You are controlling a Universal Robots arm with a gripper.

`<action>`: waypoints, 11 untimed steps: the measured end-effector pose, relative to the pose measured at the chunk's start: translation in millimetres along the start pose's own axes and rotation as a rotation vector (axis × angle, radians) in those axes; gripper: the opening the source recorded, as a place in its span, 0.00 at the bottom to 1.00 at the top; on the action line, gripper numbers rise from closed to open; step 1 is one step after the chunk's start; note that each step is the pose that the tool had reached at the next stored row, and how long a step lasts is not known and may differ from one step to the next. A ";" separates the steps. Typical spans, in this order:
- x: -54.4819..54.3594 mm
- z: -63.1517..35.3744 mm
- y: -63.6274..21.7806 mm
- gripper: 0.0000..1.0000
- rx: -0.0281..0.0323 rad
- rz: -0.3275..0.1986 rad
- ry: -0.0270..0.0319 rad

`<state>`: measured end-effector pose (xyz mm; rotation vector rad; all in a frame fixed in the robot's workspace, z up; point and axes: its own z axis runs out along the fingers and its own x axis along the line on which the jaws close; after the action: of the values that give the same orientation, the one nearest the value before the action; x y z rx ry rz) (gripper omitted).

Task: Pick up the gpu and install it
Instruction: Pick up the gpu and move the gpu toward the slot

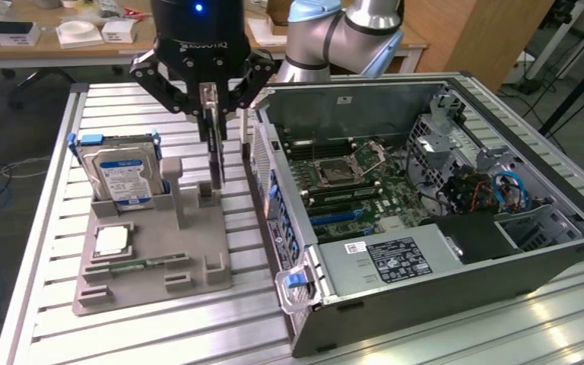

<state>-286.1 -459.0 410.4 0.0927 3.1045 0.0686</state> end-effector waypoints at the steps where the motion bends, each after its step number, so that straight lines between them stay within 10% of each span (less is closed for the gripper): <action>1: -1.2 0.1 0.1 0.26 -0.0001 0.000 -0.0001; 11: -25.3 1.0 1.5 0.26 -0.0001 0.000 0.0000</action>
<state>-260.8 -459.0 410.3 0.0926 3.1045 0.0688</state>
